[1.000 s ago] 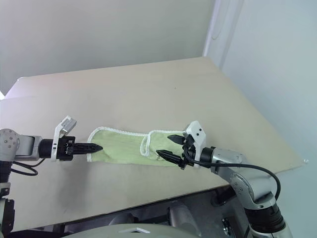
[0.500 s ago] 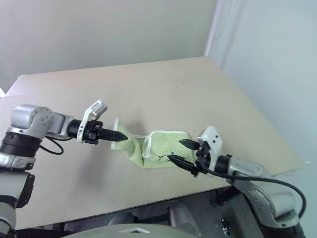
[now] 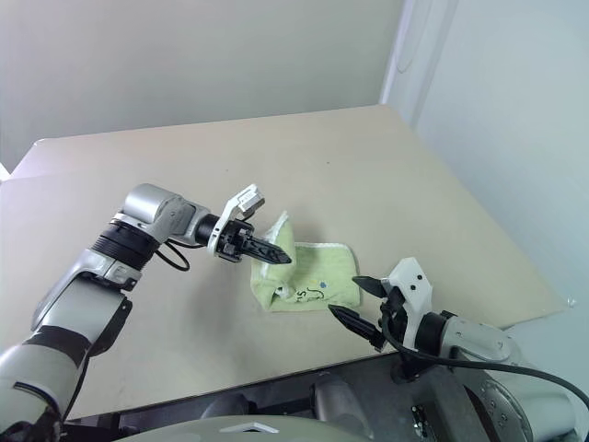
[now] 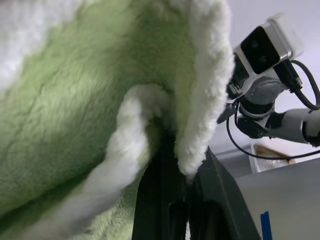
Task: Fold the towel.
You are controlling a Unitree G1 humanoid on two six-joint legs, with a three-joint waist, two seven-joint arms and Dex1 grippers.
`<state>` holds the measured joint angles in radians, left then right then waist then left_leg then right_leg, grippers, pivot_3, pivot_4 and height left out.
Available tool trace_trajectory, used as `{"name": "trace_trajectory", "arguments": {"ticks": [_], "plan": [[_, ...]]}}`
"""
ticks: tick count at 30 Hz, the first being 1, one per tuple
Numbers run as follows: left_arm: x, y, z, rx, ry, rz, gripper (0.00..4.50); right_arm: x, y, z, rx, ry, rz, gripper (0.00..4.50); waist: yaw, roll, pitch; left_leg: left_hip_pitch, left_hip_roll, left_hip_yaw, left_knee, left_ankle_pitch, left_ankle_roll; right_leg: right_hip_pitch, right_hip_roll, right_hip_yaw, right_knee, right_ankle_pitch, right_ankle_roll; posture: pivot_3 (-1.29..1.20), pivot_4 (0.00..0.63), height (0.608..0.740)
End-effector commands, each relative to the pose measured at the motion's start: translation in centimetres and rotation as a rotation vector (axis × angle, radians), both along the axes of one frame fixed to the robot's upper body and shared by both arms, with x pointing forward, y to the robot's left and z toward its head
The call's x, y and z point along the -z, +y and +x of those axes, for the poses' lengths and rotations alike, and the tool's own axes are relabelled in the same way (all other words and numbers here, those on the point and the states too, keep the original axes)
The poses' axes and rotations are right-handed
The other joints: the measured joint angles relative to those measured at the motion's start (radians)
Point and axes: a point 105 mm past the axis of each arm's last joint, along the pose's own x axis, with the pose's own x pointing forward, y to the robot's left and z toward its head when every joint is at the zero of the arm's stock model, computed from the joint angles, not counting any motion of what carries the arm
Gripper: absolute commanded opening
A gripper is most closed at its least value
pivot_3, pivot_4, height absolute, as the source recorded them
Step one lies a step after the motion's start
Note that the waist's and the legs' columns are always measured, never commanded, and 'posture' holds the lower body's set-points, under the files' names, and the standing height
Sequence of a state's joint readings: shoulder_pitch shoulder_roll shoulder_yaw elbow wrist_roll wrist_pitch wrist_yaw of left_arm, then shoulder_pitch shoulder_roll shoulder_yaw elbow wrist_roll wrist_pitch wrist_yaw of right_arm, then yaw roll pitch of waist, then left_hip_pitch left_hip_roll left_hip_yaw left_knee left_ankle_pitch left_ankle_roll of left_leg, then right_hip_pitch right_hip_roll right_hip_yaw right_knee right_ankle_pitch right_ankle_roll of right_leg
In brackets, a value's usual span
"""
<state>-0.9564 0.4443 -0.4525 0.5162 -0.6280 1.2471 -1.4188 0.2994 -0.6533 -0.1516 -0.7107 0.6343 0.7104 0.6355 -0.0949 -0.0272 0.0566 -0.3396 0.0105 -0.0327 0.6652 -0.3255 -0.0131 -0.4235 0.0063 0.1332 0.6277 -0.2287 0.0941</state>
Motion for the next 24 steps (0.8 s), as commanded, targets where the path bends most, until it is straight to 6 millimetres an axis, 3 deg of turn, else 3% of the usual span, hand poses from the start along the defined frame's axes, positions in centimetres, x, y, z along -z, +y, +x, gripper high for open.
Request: {"name": "trace_trajectory", "arguments": {"ticks": [1,6,13,21,24], "plan": [[-1.2,-1.5,0.2,0.042,-0.037,-0.043,0.03,-1.6,-0.1,0.1,0.014,-0.084,-0.002,3.86,0.001,0.000,0.000,0.000,0.000,0.000,0.000,0.000,0.000,0.000,0.000,0.000,0.000,0.000,0.000,0.00,0.000,0.740],[-0.3,-4.4,0.0,0.072,-0.026,-0.075,0.03,-1.3,-0.7,-0.2,0.061,-0.073,-0.012,3.86,0.013,-0.001,0.000,0.000,0.000,0.000,0.000,0.000,0.000,0.001,0.000,0.000,-0.001,0.000,0.000,0.00,0.000,0.740],[1.7,-5.5,-0.4,0.078,-0.011,-0.036,0.03,-1.1,-0.7,-0.6,0.084,-0.070,-0.017,3.86,0.025,-0.001,0.001,0.001,0.000,0.000,0.001,0.000,0.000,0.001,0.001,0.001,0.000,0.000,0.000,0.00,0.000,0.740],[2.4,-7.2,-0.4,0.049,0.000,-0.068,0.03,-0.7,-0.9,-0.7,0.108,-0.062,-0.026,3.86,0.026,-0.002,0.001,0.000,0.000,0.000,0.001,0.000,0.000,0.001,0.001,0.001,-0.001,0.000,0.000,0.00,0.000,0.740],[3.1,-7.4,-0.7,0.058,0.000,-0.055,0.68,-0.6,-0.8,-0.7,0.109,-0.061,-0.029,3.86,0.025,-0.001,0.001,0.000,0.000,0.000,0.001,0.000,0.000,0.002,0.001,0.001,-0.001,0.000,0.000,0.00,0.000,0.740]]}}
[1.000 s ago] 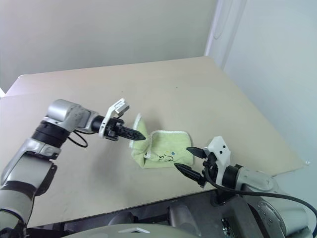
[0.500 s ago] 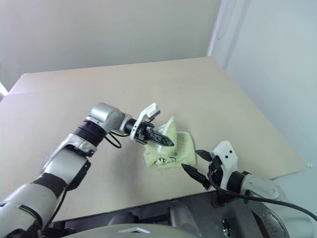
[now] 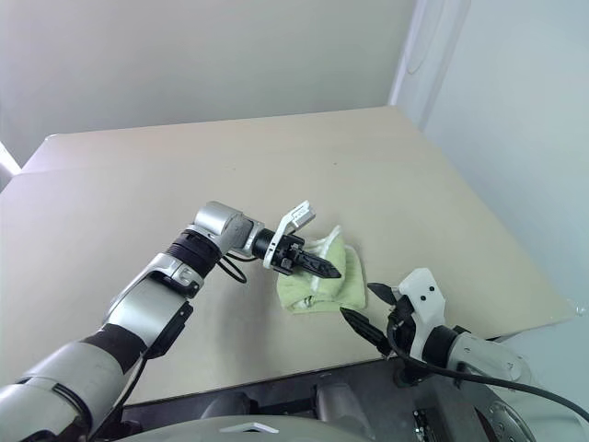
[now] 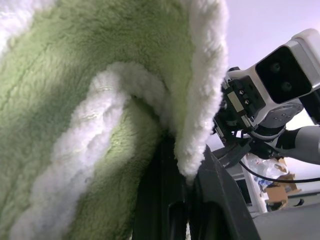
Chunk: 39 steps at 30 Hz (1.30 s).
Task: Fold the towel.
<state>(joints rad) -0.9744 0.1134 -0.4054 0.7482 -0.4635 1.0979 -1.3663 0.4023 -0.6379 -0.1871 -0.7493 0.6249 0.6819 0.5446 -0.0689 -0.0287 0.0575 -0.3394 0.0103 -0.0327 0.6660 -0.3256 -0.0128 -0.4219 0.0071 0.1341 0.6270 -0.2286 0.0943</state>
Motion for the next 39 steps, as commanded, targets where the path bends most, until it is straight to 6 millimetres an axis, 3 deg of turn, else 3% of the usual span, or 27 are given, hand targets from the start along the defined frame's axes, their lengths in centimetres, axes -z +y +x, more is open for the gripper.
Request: {"name": "trace_trajectory", "arguments": {"ticks": [1,6,11,16,19,22,26,30,34,39], "plan": [[0.1,0.1,-0.1,0.001,-0.002,-0.018,0.96,-1.2,0.5,0.1,-0.012,-0.062,-0.004,3.86,-0.001,0.000,0.000,0.000,0.000,0.000,0.000,0.000,0.000,0.000,0.000,0.000,0.000,0.000,0.000,0.00,0.000,0.740],[0.3,0.0,0.1,-0.026,-0.017,-0.027,2.70,-1.1,0.4,0.2,-0.006,-0.065,-0.009,3.86,0.000,0.000,0.000,0.001,0.000,0.000,0.000,0.000,0.000,0.000,0.000,0.000,0.001,0.000,0.000,0.00,0.000,0.740],[-1.5,-0.4,1.1,-0.093,-0.065,-0.098,4.49,-1.3,0.3,0.2,0.009,-0.069,0.002,3.86,0.000,0.000,0.000,0.000,0.000,0.000,0.000,0.000,0.000,0.000,0.000,0.000,0.001,0.000,0.000,0.00,0.000,0.740],[-4.7,0.5,1.3,-0.067,-0.090,-0.224,4.49,-1.8,0.1,0.4,0.015,-0.083,0.023,3.86,-0.001,0.000,0.000,0.001,0.000,0.000,0.000,0.000,0.000,0.000,0.000,0.000,0.001,0.000,0.000,0.00,0.000,0.740],[-4.7,0.8,1.4,-0.069,-0.115,-0.212,4.49,-1.8,0.2,0.5,0.006,-0.082,0.027,3.86,0.000,0.000,0.000,0.001,0.000,0.000,0.000,0.000,0.000,0.000,0.000,0.000,0.001,0.000,0.000,0.00,0.000,0.740],[-5.0,1.5,2.8,-0.138,-0.152,-0.188,4.49,-2.3,0.4,0.7,-0.008,-0.096,0.045,3.86,0.000,0.000,0.000,0.001,0.000,0.000,0.000,0.000,0.000,0.000,0.000,0.000,0.001,0.000,0.000,0.00,0.000,0.740],[-5.6,4.9,5.9,-0.255,-0.390,-0.122,4.49,-4.9,0.3,1.9,-0.005,-0.183,0.113,3.86,-0.003,0.001,0.000,0.001,0.000,0.000,0.000,0.000,0.000,0.000,0.000,0.000,0.001,0.000,0.000,0.00,0.000,0.740],[-6.5,9.0,7.3,-0.310,-0.617,-0.078,4.49,-8.0,0.7,3.5,-0.028,-0.274,0.181,3.86,-0.001,0.001,0.000,0.002,0.001,0.000,0.000,0.000,0.000,0.000,0.001,0.001,0.003,0.000,0.000,0.00,0.000,0.740],[-5.9,11.6,6.0,-0.231,-0.812,-0.046,4.49,-9.3,2.2,5.7,-0.081,-0.287,0.205,3.86,0.001,0.003,0.000,0.001,0.001,0.000,-0.001,0.000,0.000,0.000,0.001,0.001,0.002,0.001,-0.001,0.00,0.000,0.740],[-4.7,11.7,3.6,-0.106,-0.952,-0.058,4.49,-7.1,4.5,7.8,-0.167,-0.202,0.111,3.86,0.018,0.002,0.000,-0.003,0.001,0.001,-0.001,0.000,0.000,-0.002,0.000,0.001,0.000,0.001,-0.001,0.00,0.000,0.740]]}}
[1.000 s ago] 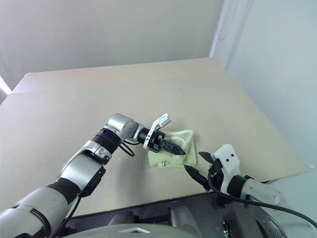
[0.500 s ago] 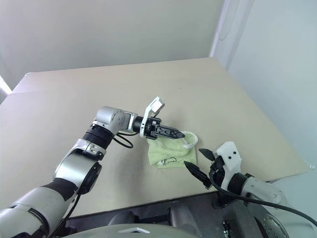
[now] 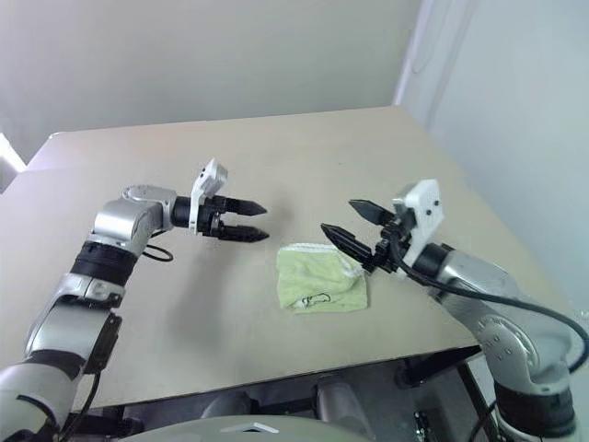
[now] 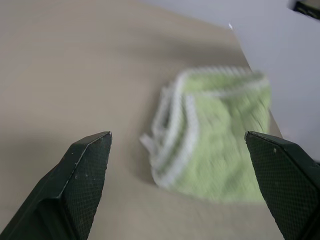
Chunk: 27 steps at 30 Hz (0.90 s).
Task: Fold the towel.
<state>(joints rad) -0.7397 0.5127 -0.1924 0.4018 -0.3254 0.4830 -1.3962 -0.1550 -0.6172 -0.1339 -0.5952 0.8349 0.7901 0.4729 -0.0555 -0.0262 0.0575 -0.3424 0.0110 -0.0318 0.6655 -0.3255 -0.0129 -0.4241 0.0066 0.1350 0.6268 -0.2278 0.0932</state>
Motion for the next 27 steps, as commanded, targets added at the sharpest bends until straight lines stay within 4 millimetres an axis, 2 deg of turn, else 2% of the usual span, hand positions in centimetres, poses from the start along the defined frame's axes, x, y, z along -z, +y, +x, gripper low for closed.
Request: {"name": "trace_trajectory", "arguments": {"ticks": [1,4,9,14,17,21,27], "plan": [[-1.0,-1.2,-1.1,0.088,-0.154,0.014,4.49,1.8,1.2,0.9,-0.044,0.032,-0.101,3.86,0.009,0.000,0.000,0.000,0.000,0.001,0.000,0.000,0.000,0.000,0.000,0.000,0.000,0.000,0.000,0.00,0.000,0.740],[-0.6,-2.4,-1.2,0.049,-0.163,-0.036,4.49,3.4,2.0,1.3,-0.070,0.071,-0.123,3.86,0.015,0.000,0.000,0.000,0.000,0.001,0.000,0.000,0.000,0.000,0.000,0.000,0.000,0.000,0.000,0.00,0.000,0.740],[0.7,-5.2,-0.6,-0.025,-0.188,-0.083,4.49,6.2,1.3,0.7,-0.066,0.167,-0.155,3.86,0.013,0.000,0.000,0.001,0.000,0.001,0.002,0.000,0.000,0.001,0.000,0.000,0.000,0.000,0.001,0.00,0.000,0.740],[2.4,-7.1,-0.8,-0.007,-0.202,-0.058,4.49,7.4,1.0,0.0,-0.050,0.209,-0.152,3.86,0.008,0.000,-0.001,0.003,0.000,0.001,0.002,0.000,0.000,0.002,0.001,0.000,0.002,0.000,0.001,0.00,0.000,0.740],[3.4,-7.5,-1.6,0.048,-0.209,-0.032,4.49,8.0,0.7,-0.2,-0.027,0.224,-0.156,3.86,0.007,0.000,-0.001,0.004,0.000,0.000,0.002,0.000,0.000,0.002,0.002,0.000,0.003,0.000,0.000,0.00,0.000,0.740],[3.6,-7.6,-1.7,0.056,-0.187,-0.032,4.49,9.4,0.0,-0.2,0.020,0.250,-0.191,3.86,0.009,0.000,-0.001,0.004,0.000,0.000,0.002,0.000,0.000,0.002,0.002,0.000,0.003,0.000,0.000,0.00,0.000,0.740],[4.6,-6.8,-2.4,0.181,-0.198,0.002,4.49,11.1,-0.8,-0.3,0.075,0.286,-0.233,3.86,0.009,0.000,-0.001,0.004,0.000,0.000,0.002,0.000,0.000,0.002,0.002,0.000,0.003,0.000,0.000,0.00,0.000,0.740]]}}
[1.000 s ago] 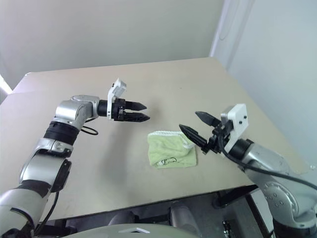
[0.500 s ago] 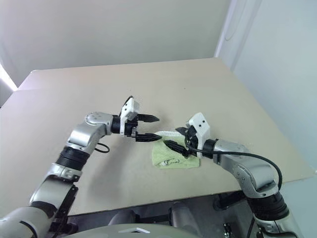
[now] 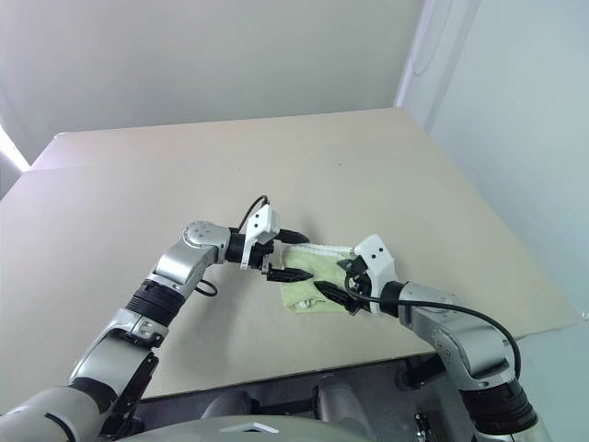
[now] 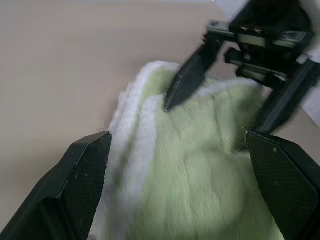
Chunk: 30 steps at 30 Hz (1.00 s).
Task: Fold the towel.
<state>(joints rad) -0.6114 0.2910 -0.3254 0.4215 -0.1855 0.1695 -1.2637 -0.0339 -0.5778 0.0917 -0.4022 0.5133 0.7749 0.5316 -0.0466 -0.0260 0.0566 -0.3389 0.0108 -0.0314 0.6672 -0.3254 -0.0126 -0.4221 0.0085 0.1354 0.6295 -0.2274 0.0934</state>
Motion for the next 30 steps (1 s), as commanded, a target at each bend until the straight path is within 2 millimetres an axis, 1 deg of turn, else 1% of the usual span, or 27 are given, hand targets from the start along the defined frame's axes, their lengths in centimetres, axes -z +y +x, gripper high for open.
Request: {"name": "trace_trajectory", "arguments": {"ticks": [1,4,7,10,14,16,20,24,27,30], "plan": [[-0.8,0.2,0.0,0.081,-0.057,0.010,4.49,0.3,-0.4,0.2,0.026,-0.014,-0.024,3.86,0.000,0.000,0.000,0.000,0.000,0.000,0.000,0.000,0.000,0.000,0.000,0.000,0.000,0.000,0.000,0.00,0.000,0.740],[-0.6,0.3,-0.4,0.143,-0.065,0.022,4.49,0.8,-0.6,0.0,0.029,-0.006,-0.046,3.86,0.001,0.000,0.000,0.000,0.000,0.000,0.000,0.000,0.000,0.000,0.000,0.000,0.000,0.000,0.000,0.00,0.000,0.740],[-0.1,-0.2,-0.1,0.138,-0.096,0.026,4.49,1.1,-0.7,0.0,0.031,-0.003,-0.053,3.86,0.002,0.000,-0.001,0.000,0.000,0.000,0.000,0.000,0.000,0.001,0.000,0.000,0.000,0.000,0.000,0.00,0.000,0.740],[1.4,-0.8,0.1,0.132,-0.158,0.069,4.49,1.1,-0.6,0.0,0.029,-0.008,-0.058,3.86,0.002,-0.001,-0.001,0.000,0.000,0.000,0.000,0.000,0.000,0.001,0.000,0.000,-0.001,0.000,0.000,0.00,0.000,0.740],[3.0,-0.8,0.6,0.114,-0.255,0.130,4.49,1.3,-0.4,-0.1,0.015,-0.009,-0.082,3.86,0.003,-0.001,-0.001,0.000,0.000,0.000,0.000,0.000,0.000,0.003,0.000,0.000,-0.001,0.000,0.000,0.00,0.000,0.740],[3.6,-0.9,0.9,0.096,-0.283,0.142,4.49,1.5,-0.2,-0.4,0.000,-0.005,-0.092,3.86,0.003,-0.001,-0.002,0.001,0.000,0.000,0.000,0.000,0.000,0.007,0.000,0.000,-0.001,0.000,0.000,0.00,0.000,0.740],[3.8,-0.9,1.1,0.087,-0.287,0.139,4.49,1.5,0.1,-0.5,-0.016,-0.005,-0.092,3.86,0.002,0.000,-0.003,0.006,0.000,-0.001,0.000,0.000,0.000,0.016,0.000,0.000,-0.005,0.000,0.001,0.00,0.000,0.740],[3.6,-0.1,0.2,0.162,-0.244,0.141,4.49,1.3,0.4,-0.7,-0.044,-0.002,-0.084,3.86,0.000,0.000,-0.004,0.006,0.000,-0.001,0.000,0.000,0.000,0.019,0.000,0.000,-0.011,0.000,0.001,0.00,0.000,0.740],[3.4,0.6,-0.4,0.207,-0.213,0.154,4.49,1.2,0.4,-0.7,-0.054,0.001,-0.076,3.86,-0.006,0.000,-0.005,0.005,0.000,-0.002,0.000,0.000,0.000,0.018,0.000,0.000,-0.011,0.001,0.002,0.00,0.000,0.740],[3.1,2.3,-0.7,0.258,-0.223,0.208,4.49,1.4,0.1,-0.2,-0.048,-0.004,-0.109,3.86,-0.013,0.000,-0.005,0.002,0.001,-0.003,-0.002,-0.001,0.002,0.015,0.001,0.000,-0.011,0.001,0.002,0.00,0.000,0.740]]}}
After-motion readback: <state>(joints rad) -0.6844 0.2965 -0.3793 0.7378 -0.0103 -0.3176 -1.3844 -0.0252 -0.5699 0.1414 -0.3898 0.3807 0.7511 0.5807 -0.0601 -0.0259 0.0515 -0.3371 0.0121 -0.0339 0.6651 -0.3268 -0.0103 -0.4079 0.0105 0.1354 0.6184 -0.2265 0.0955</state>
